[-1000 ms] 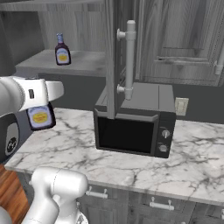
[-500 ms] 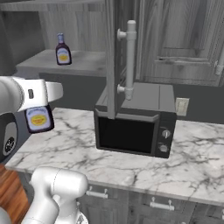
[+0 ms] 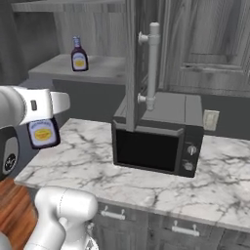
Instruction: Take 2 condiments from the cabinet and move them on the counter near the stove.Make sure the condiments are lined up with each other, next to each other.
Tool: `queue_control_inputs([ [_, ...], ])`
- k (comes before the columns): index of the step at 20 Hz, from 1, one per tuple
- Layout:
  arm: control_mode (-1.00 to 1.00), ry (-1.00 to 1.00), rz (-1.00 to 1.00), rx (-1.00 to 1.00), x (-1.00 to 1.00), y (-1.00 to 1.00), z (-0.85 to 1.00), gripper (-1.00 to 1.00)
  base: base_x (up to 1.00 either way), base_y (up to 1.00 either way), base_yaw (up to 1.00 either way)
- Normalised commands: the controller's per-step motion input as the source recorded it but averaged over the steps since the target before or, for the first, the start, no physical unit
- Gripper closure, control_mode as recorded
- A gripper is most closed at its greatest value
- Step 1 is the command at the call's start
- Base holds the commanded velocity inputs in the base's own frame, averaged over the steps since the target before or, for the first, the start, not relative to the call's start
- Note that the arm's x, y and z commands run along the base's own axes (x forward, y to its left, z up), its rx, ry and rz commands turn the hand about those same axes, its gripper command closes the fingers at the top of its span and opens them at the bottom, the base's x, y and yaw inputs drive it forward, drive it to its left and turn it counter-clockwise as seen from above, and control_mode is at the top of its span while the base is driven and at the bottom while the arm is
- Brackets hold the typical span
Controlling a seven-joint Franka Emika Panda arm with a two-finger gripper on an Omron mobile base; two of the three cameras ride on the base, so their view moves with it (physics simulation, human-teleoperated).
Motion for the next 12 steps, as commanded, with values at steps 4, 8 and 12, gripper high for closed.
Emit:
queue_control_inputs([
  [4,1.0,0.0,0.0,0.0,0.0,0.0,0.0,1.0,-0.1,0.21,0.36],
  [8,1.0,0.0,0.0,0.0,0.0,0.0,0.0,1.0,-0.02,0.16,0.47],
  [12,1.0,0.0,0.0,0.0,0.0,0.0,0.0,1.0,-0.34,0.31,0.55],
])
